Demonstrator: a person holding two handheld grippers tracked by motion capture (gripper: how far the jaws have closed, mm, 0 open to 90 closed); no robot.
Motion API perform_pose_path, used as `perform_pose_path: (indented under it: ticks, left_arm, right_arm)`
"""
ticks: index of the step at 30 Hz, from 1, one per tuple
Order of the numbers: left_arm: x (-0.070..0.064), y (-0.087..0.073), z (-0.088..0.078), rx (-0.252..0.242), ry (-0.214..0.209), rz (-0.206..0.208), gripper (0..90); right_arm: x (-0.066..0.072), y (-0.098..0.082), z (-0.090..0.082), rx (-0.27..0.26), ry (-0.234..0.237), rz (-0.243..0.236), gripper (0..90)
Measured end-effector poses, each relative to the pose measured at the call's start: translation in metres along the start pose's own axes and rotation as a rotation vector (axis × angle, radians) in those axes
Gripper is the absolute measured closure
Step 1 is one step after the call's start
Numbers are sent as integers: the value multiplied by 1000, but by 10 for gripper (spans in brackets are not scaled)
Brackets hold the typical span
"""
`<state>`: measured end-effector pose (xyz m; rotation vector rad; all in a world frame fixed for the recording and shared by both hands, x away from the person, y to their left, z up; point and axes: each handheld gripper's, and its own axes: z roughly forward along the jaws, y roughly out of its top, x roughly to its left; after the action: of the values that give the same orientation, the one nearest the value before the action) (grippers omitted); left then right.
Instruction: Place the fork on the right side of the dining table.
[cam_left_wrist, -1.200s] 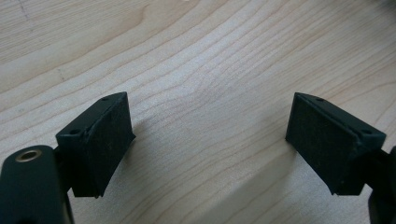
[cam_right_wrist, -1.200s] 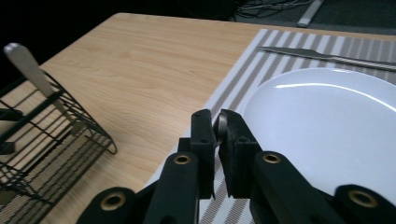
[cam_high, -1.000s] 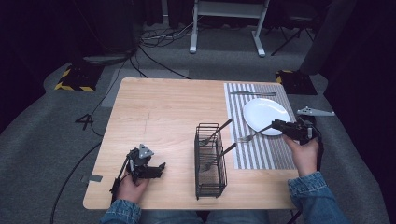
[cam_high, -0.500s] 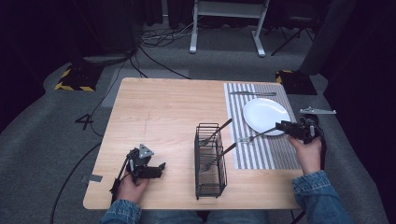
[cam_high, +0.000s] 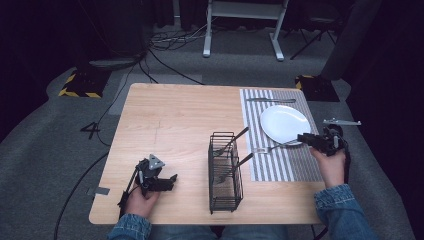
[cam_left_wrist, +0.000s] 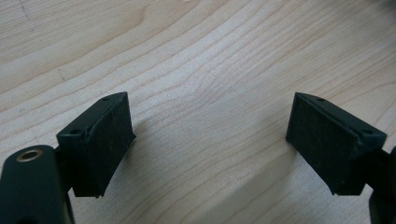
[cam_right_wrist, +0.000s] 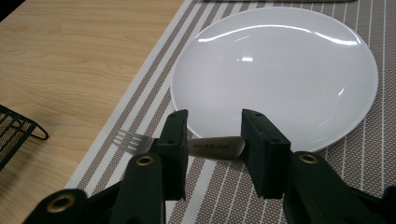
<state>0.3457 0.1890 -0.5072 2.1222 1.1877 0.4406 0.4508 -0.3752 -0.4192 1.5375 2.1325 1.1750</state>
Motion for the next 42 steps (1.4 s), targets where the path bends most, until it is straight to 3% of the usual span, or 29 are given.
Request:
perform_pose_path:
  ticks: [18, 33, 42]
  left_arm:
    - [0, 0, 0, 0, 1, 0, 147]
    - [-1, 0, 0, -2, 2, -3, 147]
    - [0, 0, 0, -1, 2, -2, 147]
  right_arm:
    - [-24, -15, 11, 29, 12, 73, 601]
    - [-40, -26, 19, 57, -21, 117, 564]
    - [-33, -27, 14, 60, -51, 52, 546]
